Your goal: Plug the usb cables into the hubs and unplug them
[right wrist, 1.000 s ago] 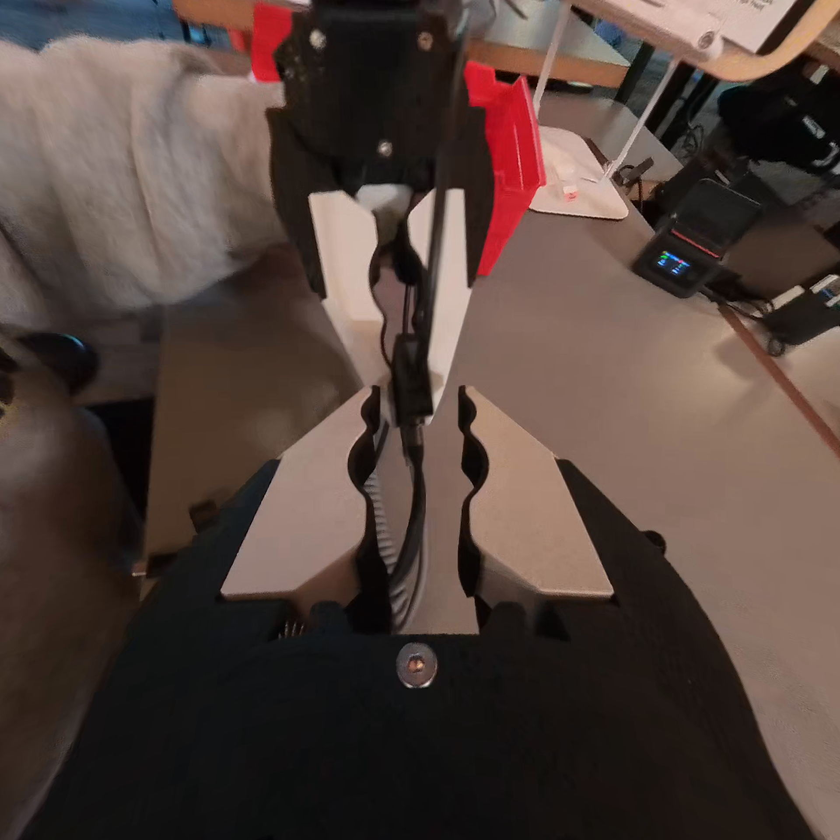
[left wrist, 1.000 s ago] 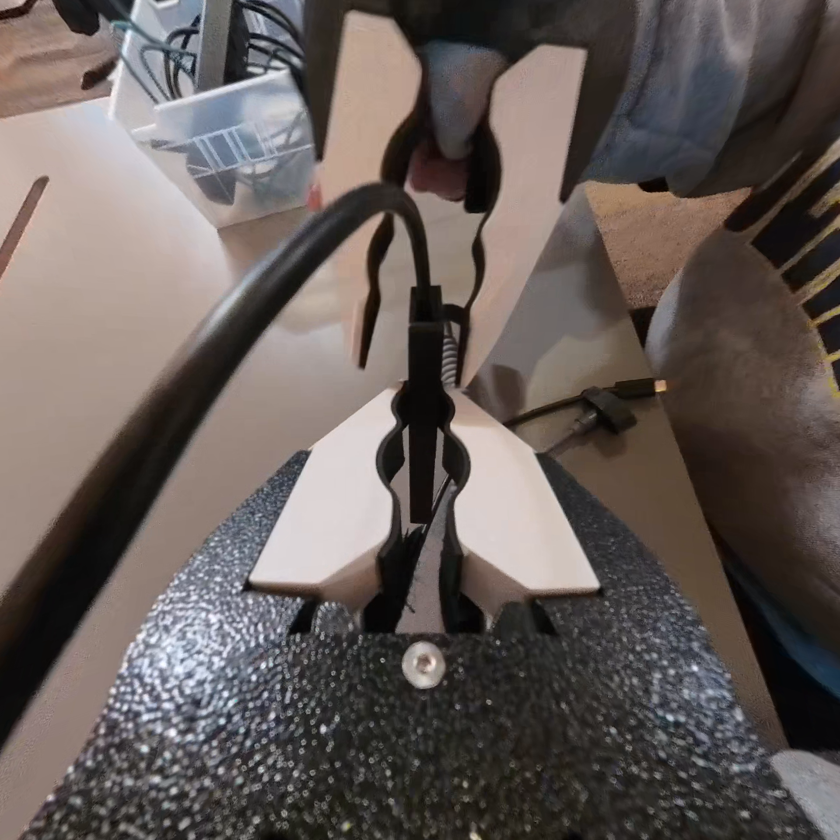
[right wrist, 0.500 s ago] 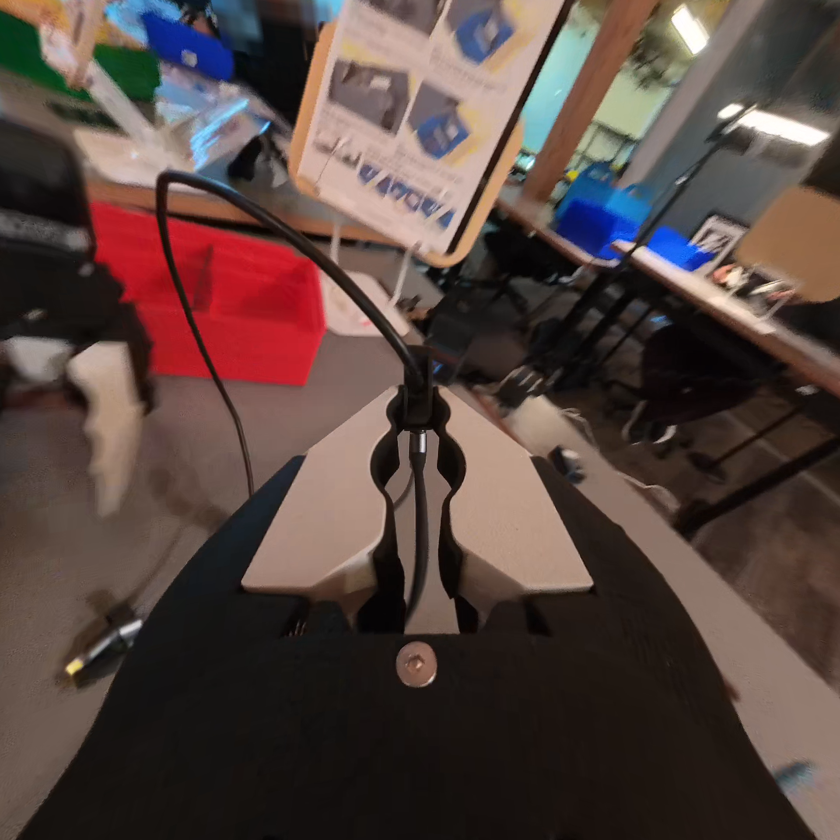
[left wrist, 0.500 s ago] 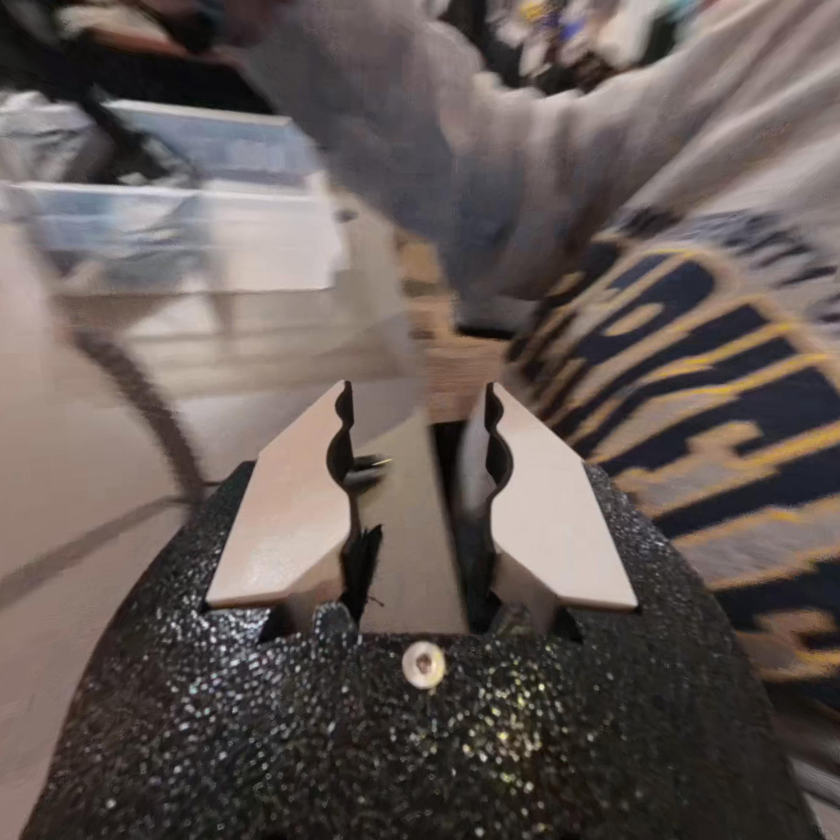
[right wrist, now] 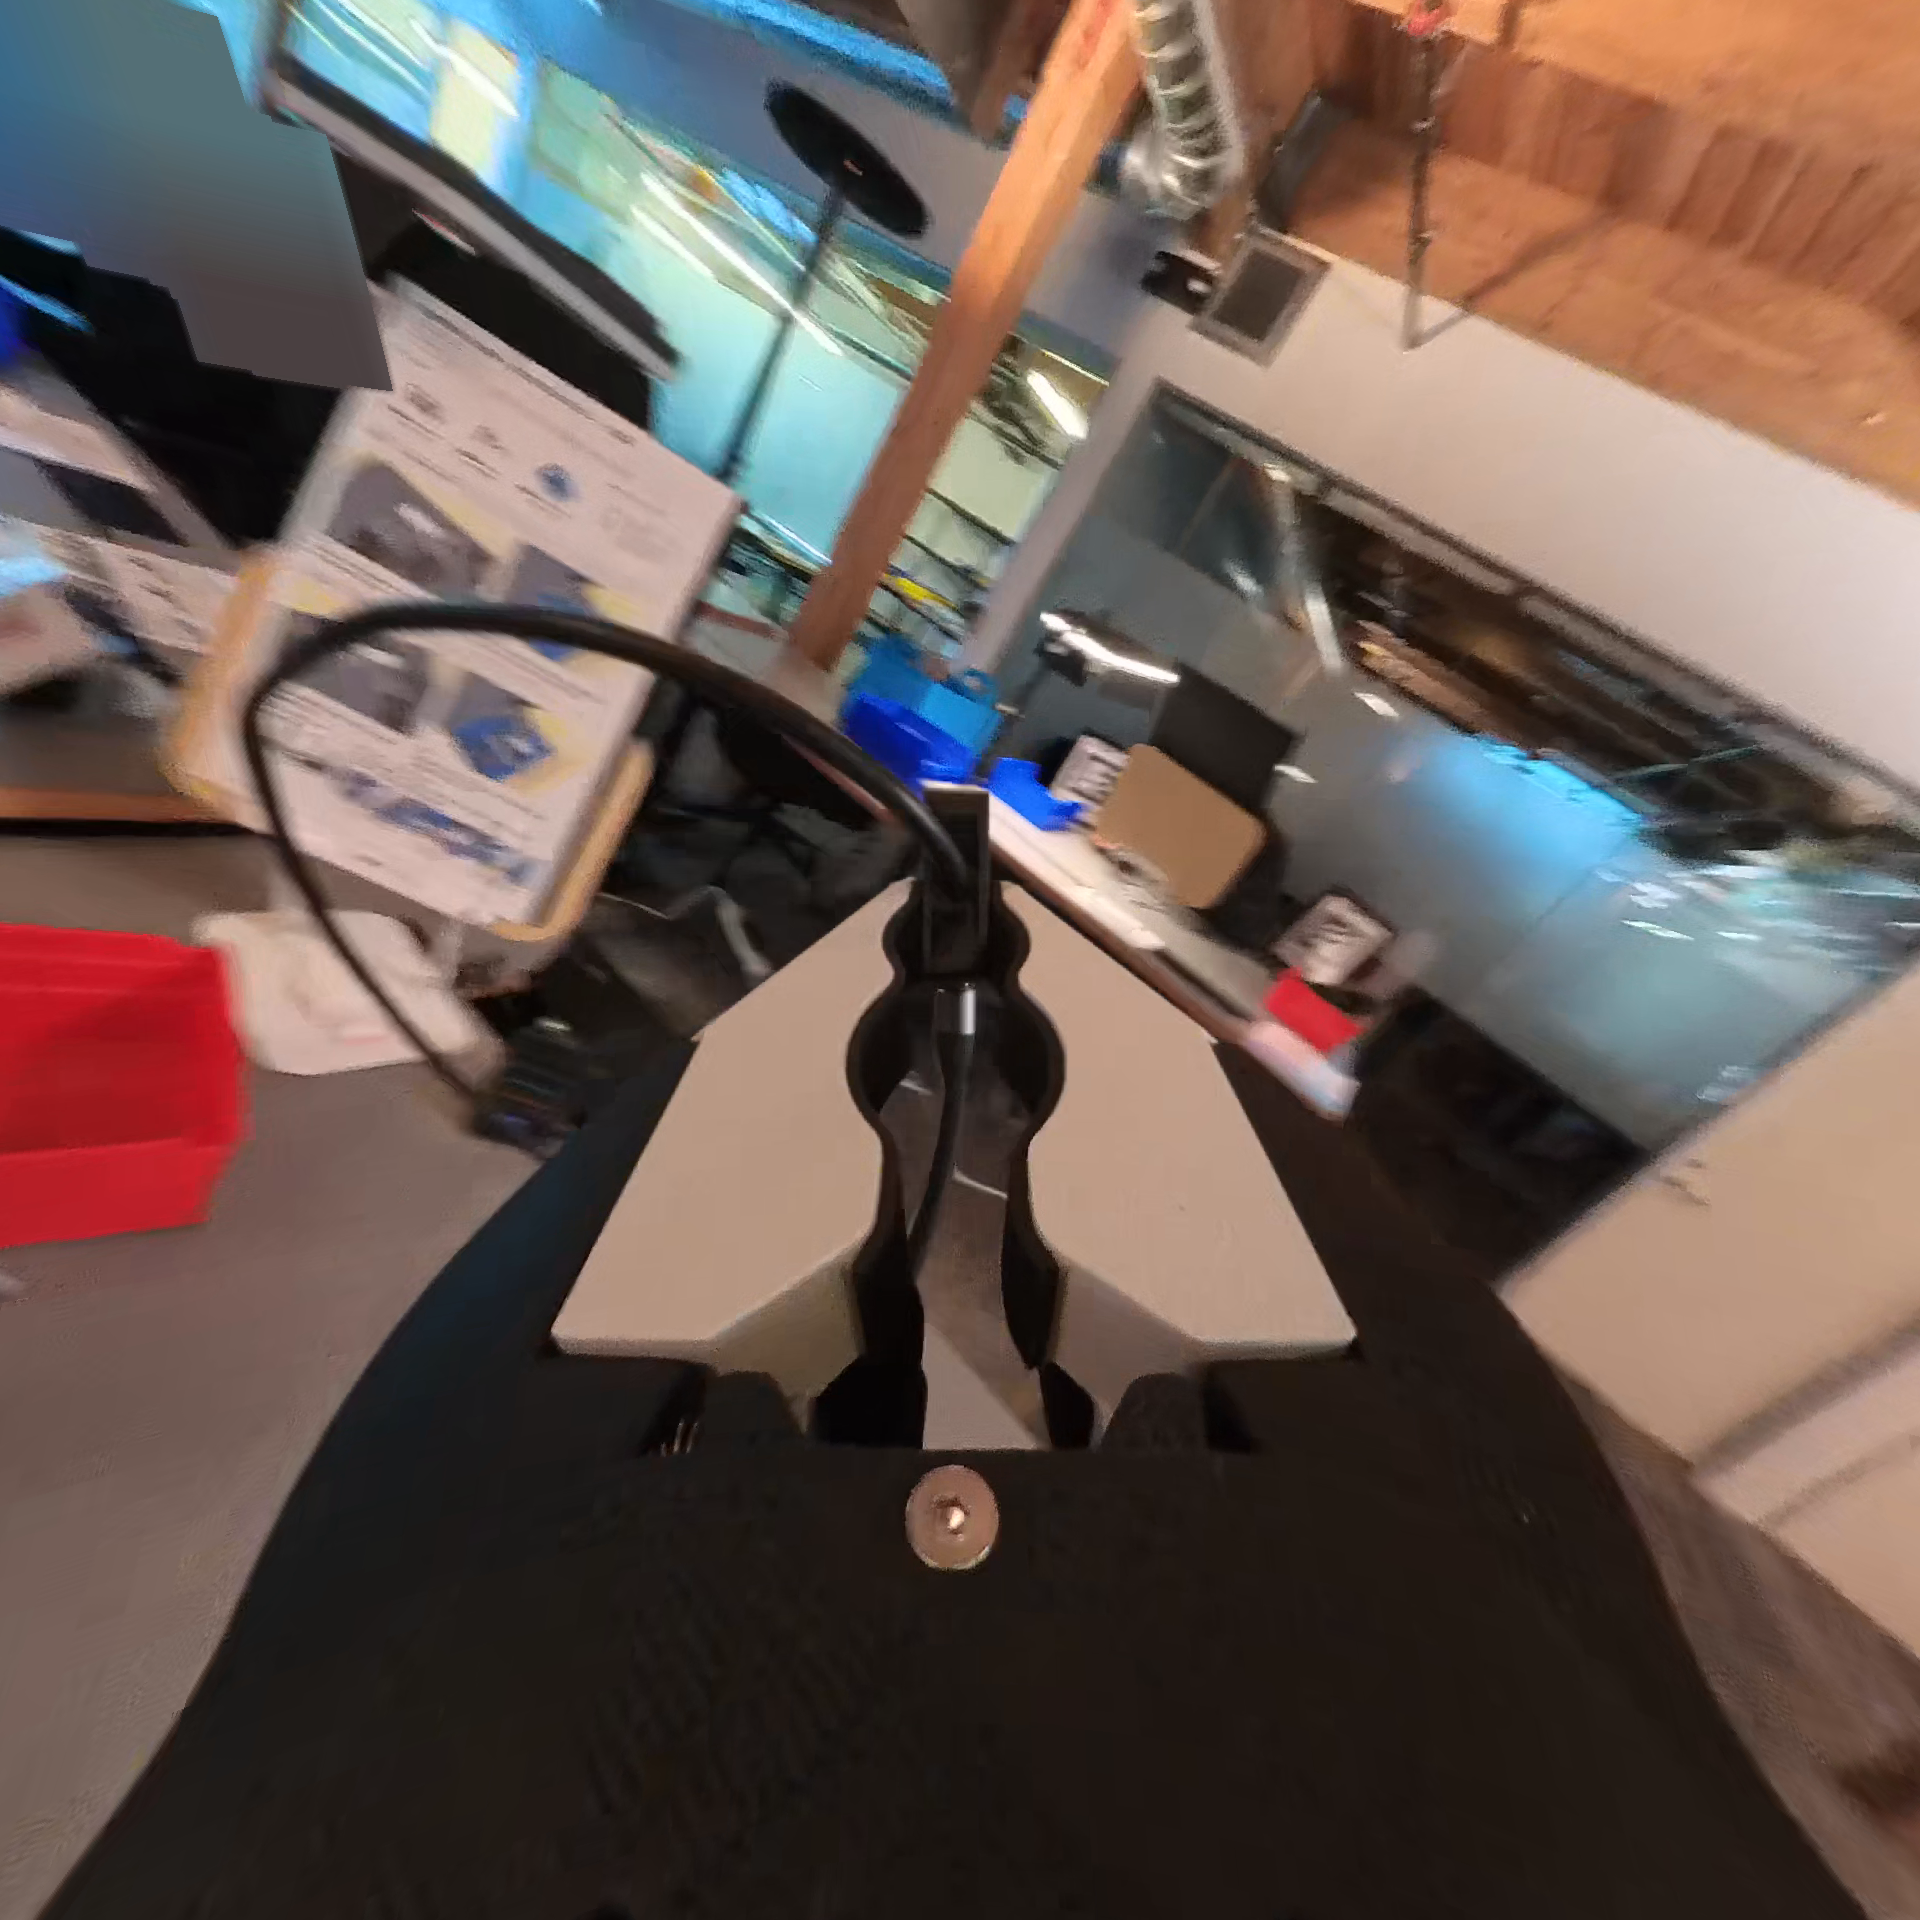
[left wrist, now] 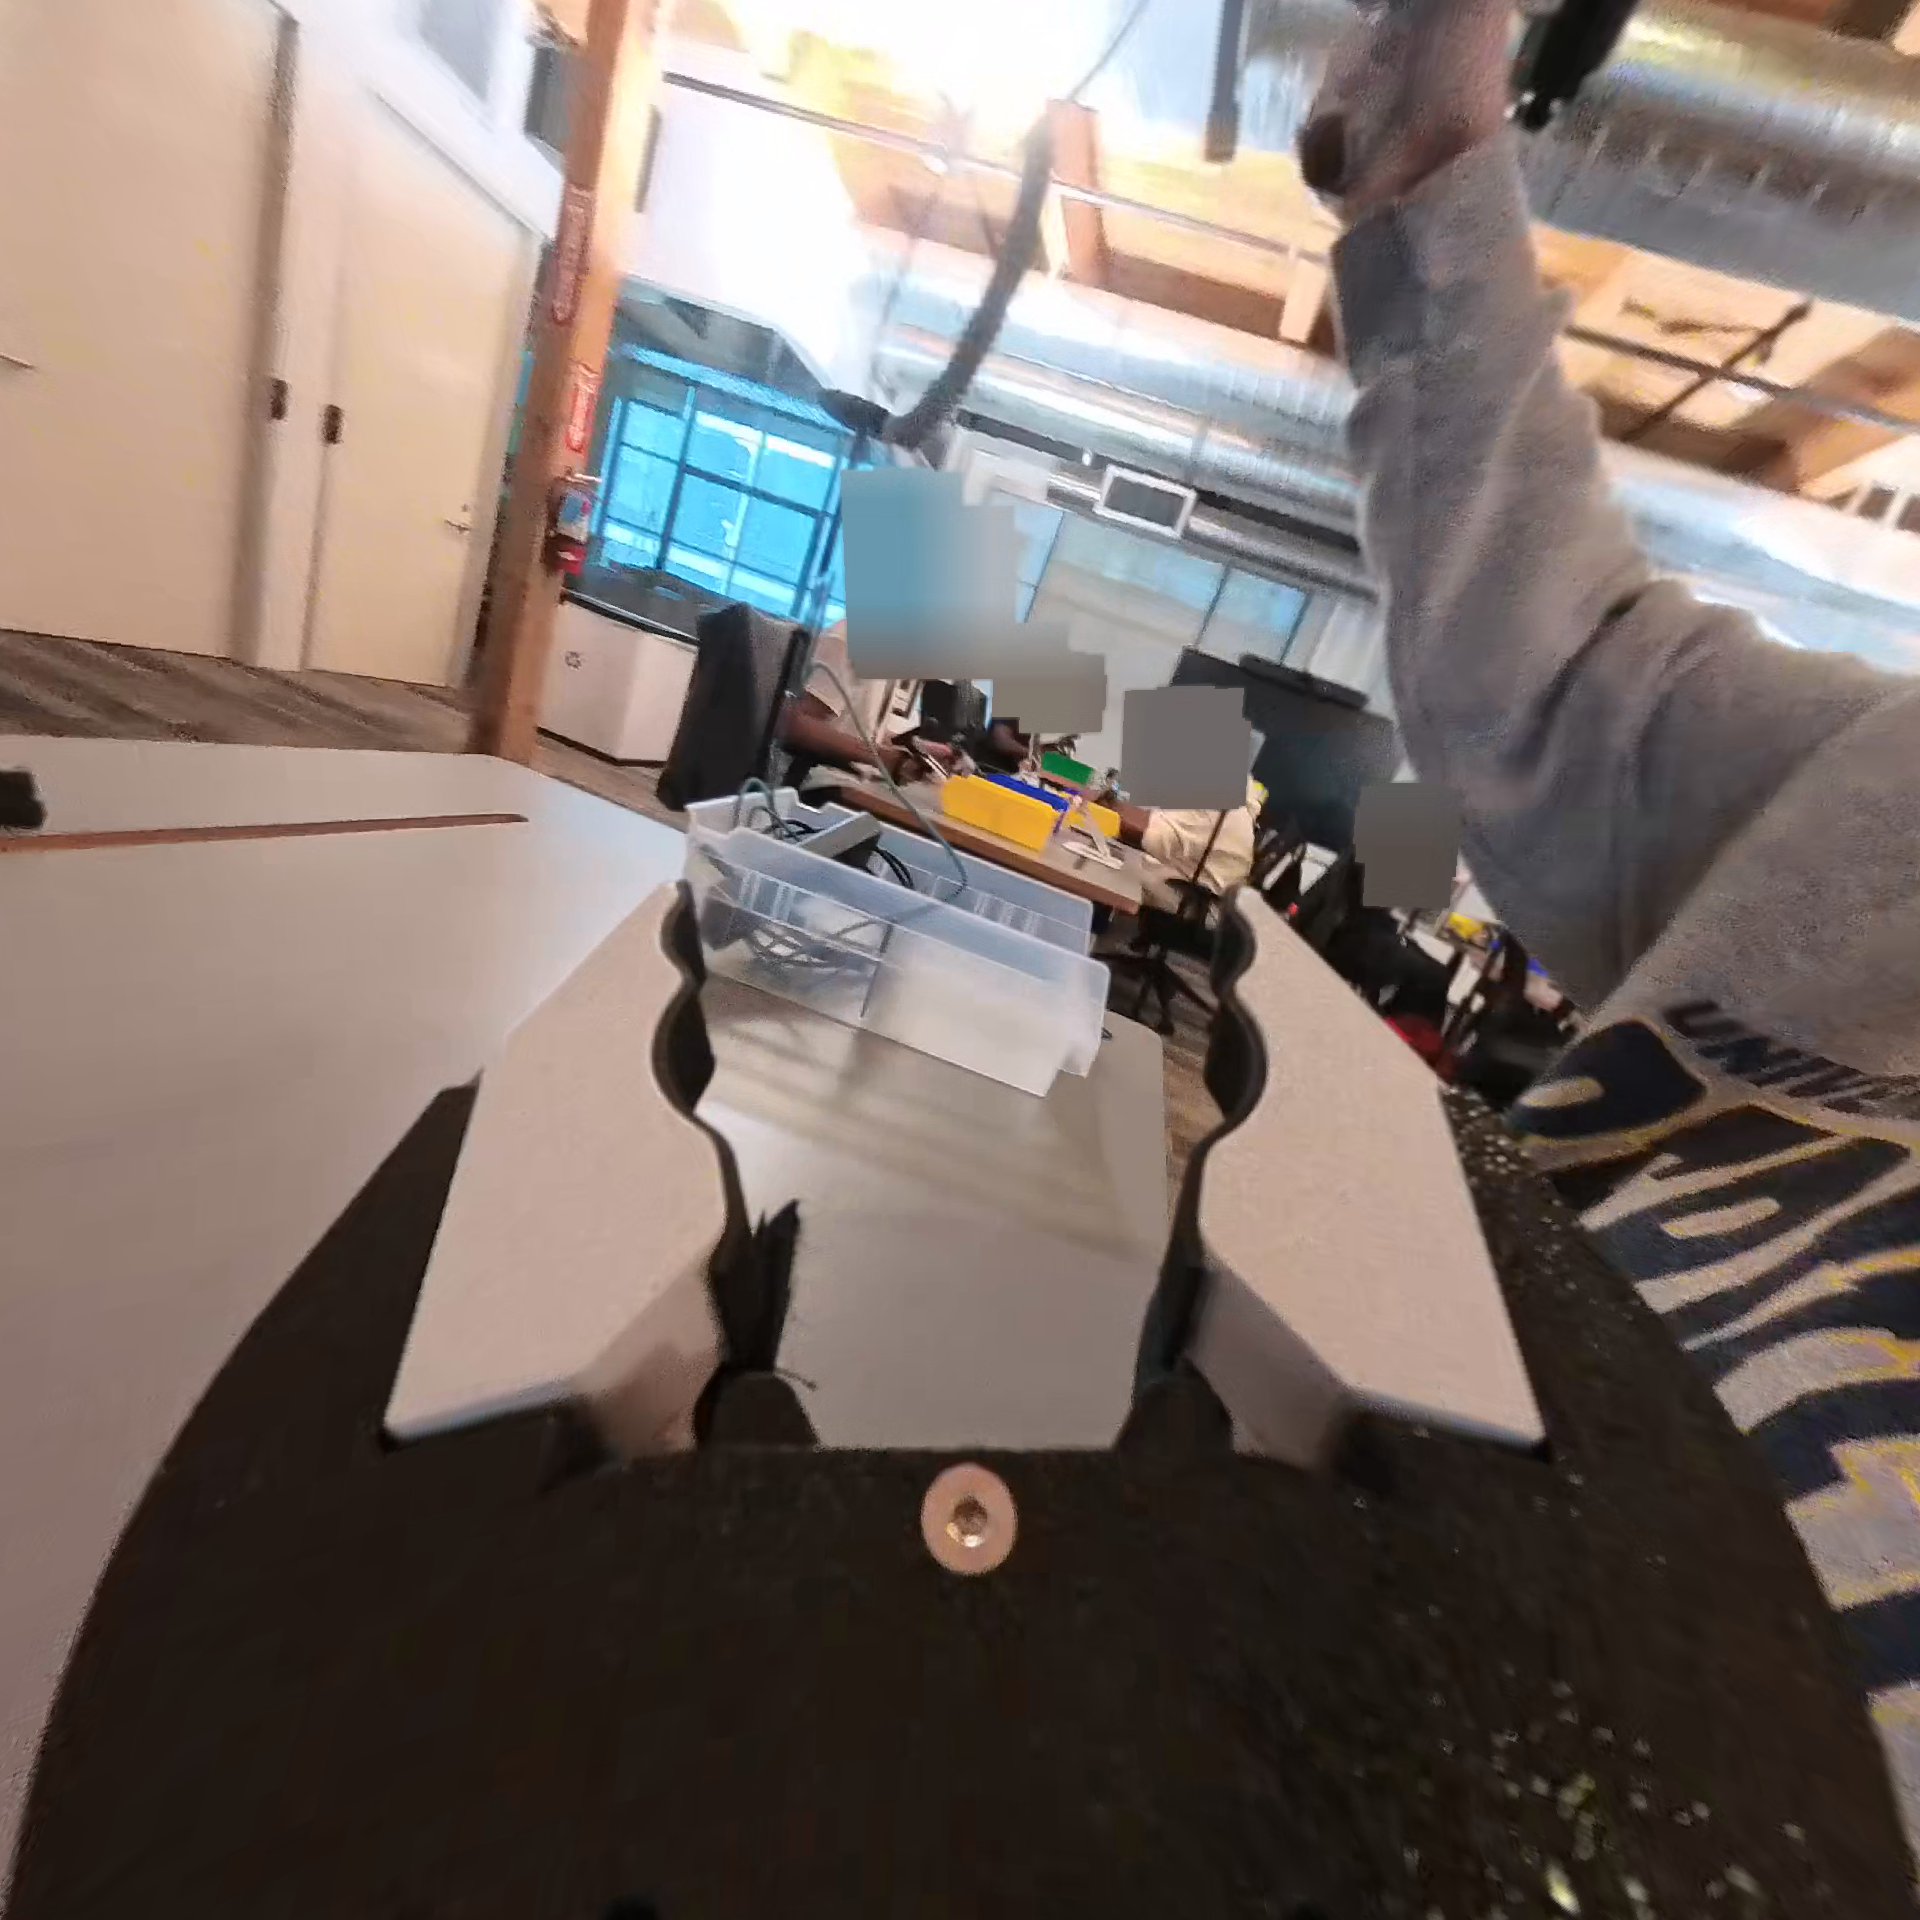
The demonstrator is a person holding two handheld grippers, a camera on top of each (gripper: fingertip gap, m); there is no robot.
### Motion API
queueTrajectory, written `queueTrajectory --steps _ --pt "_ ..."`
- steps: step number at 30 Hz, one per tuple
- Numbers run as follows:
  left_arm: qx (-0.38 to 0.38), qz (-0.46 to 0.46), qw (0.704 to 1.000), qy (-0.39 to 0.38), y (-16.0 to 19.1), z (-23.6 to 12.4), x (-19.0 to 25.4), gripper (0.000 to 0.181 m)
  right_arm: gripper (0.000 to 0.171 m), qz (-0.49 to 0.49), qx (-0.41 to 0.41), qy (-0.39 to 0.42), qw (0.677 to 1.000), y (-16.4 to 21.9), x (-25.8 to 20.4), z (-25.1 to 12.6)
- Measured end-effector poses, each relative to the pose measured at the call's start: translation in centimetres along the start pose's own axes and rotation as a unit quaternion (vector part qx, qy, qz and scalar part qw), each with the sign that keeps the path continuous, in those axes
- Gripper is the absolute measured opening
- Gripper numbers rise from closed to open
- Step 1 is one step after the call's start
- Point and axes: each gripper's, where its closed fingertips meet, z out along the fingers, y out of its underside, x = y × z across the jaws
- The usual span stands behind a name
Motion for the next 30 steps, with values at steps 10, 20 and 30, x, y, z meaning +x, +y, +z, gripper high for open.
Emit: queueTrajectory --steps 10,20,30 --pt "-0.005 0.047 0.994 -0.102 1.8 2.0 -2.1 0.121 0.008 0.028 -0.059 0.058 0.996 2.9 8.6 -1.9" --pt "-0.026 0.072 0.989 -0.127 3.1 3.1 -3.1 0.127 0.008 0.021 -0.058 0.08 0.995 8.4 9.9 -4.1" --pt "-0.023 0.116 0.976 -0.183 3.3 2.9 -3.8 0.133 0.008 -0.101 -0.007 0.178 0.979 14.3 9.7 -5.0"
